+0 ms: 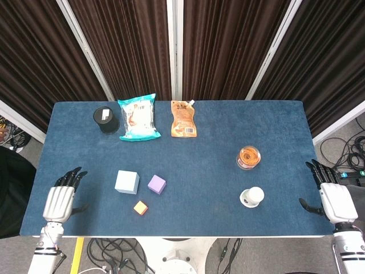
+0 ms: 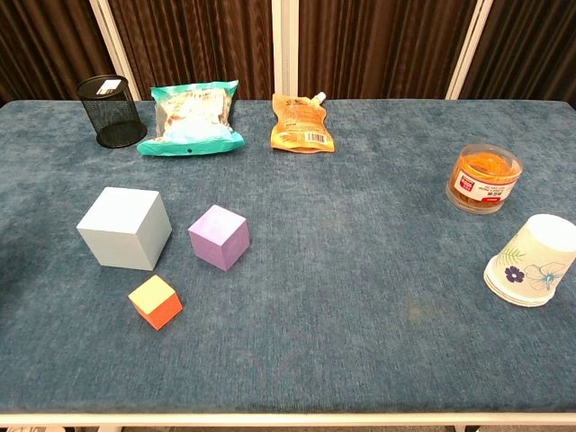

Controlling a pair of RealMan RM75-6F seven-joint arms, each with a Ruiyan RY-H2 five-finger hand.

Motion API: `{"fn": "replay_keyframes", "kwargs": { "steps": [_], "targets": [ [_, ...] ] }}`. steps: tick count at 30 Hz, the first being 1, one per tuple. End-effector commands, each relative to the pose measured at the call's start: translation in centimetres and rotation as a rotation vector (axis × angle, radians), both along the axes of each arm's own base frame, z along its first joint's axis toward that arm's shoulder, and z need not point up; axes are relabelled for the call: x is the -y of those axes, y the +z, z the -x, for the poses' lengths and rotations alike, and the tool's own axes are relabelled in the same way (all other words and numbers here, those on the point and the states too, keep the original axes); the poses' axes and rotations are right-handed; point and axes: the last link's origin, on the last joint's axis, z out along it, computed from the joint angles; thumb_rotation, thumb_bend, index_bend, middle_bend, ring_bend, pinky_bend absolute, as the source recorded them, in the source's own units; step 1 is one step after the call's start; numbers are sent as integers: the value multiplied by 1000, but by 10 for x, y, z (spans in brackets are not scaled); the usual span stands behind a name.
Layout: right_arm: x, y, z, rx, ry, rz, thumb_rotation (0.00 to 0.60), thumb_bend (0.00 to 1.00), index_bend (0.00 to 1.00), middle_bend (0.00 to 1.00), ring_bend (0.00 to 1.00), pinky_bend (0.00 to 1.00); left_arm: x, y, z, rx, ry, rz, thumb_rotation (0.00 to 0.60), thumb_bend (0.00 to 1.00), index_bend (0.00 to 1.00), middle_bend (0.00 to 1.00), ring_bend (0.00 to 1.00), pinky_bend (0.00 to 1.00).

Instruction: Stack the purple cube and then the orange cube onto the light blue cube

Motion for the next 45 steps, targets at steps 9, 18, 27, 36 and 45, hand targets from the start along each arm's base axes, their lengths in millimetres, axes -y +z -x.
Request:
{"fn": "replay_keyframes", "kwargs": {
  "steps": [9, 18, 27, 36, 45],
  "targets": [
    [1, 4, 2, 14, -9, 18, 600, 155, 0, 0, 0, 0, -3, -1, -14, 2, -34, 24, 600, 96, 229, 226, 160, 256],
    [2, 4, 2, 18, -13, 17, 600, 155, 0, 0, 0, 0, -22, 13, -38, -26, -102, 44, 600, 96, 229, 226, 160, 258],
    [4, 4, 3, 19, -17, 15, 600, 153, 0, 0, 0, 0, -53, 9, -102, -102, -270, 192, 600, 96, 230, 236, 160, 258],
    [4, 3, 2, 15, -13, 15, 600, 152, 0, 0, 0, 0, -64, -22, -135, -178, -372, 313, 600, 97, 229, 281, 161, 258],
    [4, 2, 2, 16, -14, 18, 600, 151, 0, 0, 0, 0, -73, -55, -160, -263, -323, 353, 600, 102, 229, 288, 162, 259]
  ]
}}
